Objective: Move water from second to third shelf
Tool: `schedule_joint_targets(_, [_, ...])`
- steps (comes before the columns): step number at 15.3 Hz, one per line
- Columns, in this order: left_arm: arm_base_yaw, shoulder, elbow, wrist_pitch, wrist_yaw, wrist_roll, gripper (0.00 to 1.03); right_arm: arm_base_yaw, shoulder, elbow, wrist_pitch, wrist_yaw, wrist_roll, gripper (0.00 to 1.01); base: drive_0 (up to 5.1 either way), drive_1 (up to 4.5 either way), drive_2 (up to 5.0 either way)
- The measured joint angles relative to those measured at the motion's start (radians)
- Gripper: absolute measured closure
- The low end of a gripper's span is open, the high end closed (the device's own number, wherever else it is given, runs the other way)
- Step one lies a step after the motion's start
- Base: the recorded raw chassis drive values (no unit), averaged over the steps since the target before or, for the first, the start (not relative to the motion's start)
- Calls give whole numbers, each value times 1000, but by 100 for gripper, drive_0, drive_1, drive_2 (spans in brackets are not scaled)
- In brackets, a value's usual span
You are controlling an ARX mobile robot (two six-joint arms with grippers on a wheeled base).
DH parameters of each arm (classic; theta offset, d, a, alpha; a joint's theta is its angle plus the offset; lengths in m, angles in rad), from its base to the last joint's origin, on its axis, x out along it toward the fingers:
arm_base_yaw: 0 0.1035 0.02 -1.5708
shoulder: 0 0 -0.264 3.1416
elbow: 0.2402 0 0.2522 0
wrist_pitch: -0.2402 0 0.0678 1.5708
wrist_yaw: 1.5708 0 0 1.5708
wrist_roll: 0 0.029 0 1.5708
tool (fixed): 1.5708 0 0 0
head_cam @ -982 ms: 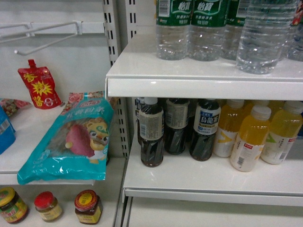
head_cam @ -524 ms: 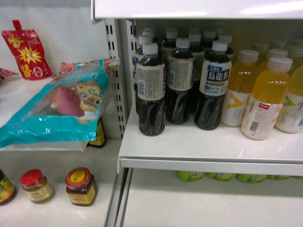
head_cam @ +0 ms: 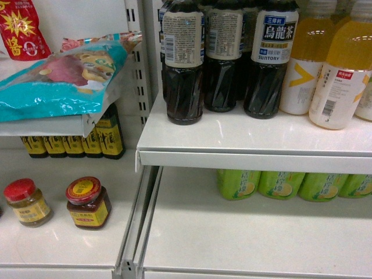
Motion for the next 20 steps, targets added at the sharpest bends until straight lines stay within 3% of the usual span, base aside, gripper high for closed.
schedule_joint_targets(20, [0, 0, 0, 0, 0, 0, 5, 0, 0, 0, 1, 0, 0, 3, 0, 0, 0])
